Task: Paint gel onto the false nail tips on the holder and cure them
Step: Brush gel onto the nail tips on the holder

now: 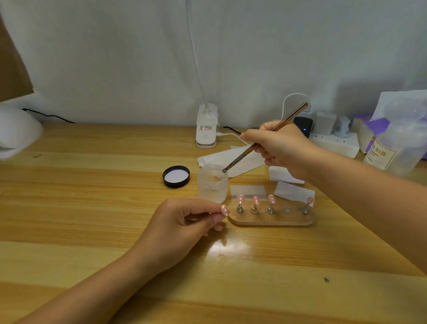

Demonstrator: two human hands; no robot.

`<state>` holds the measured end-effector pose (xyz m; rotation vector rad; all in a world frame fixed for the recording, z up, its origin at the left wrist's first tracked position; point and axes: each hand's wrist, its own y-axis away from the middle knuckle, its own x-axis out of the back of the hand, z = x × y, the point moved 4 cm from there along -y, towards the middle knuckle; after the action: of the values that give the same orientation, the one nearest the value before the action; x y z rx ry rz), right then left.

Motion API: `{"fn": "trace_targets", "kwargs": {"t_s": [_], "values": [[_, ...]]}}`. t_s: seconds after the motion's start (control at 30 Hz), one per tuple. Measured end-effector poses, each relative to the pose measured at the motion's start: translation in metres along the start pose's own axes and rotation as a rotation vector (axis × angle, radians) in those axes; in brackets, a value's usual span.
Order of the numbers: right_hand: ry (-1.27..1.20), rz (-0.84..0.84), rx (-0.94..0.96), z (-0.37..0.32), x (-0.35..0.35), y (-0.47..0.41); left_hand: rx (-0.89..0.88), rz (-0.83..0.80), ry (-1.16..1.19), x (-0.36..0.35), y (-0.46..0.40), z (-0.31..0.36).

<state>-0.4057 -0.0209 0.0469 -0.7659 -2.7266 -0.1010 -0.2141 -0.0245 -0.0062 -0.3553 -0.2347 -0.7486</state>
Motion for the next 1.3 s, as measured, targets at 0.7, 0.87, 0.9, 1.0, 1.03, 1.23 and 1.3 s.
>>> {"fn": "trace_targets", "kwargs": {"t_s": [0.7,0.87,0.9,1.0,1.03,1.23,1.3], "values": [[0.012,0.064,0.685,0.03,0.001,0.114,-0.027,-0.008,-0.034,-0.002,-0.001,-0.005],[0.118,0.087,0.759,0.032,-0.006,0.115,-0.048,-0.012,-0.073,-0.002,-0.001,-0.003],[0.126,0.088,0.77,0.032,-0.007,0.114,-0.048,-0.014,-0.082,-0.002,-0.001,-0.003],[0.14,0.092,0.789,0.033,-0.007,0.114,-0.041,-0.018,-0.092,-0.002,-0.001,-0.002],[0.143,0.094,0.791,0.033,-0.008,0.114,-0.041,-0.019,-0.093,-0.002,-0.001,-0.002],[0.103,0.082,0.797,0.036,-0.007,0.114,-0.032,-0.004,-0.096,-0.002,0.0,-0.001],[0.03,0.076,0.749,0.04,-0.006,0.114,-0.03,-0.003,-0.11,-0.001,0.0,-0.001]]}}
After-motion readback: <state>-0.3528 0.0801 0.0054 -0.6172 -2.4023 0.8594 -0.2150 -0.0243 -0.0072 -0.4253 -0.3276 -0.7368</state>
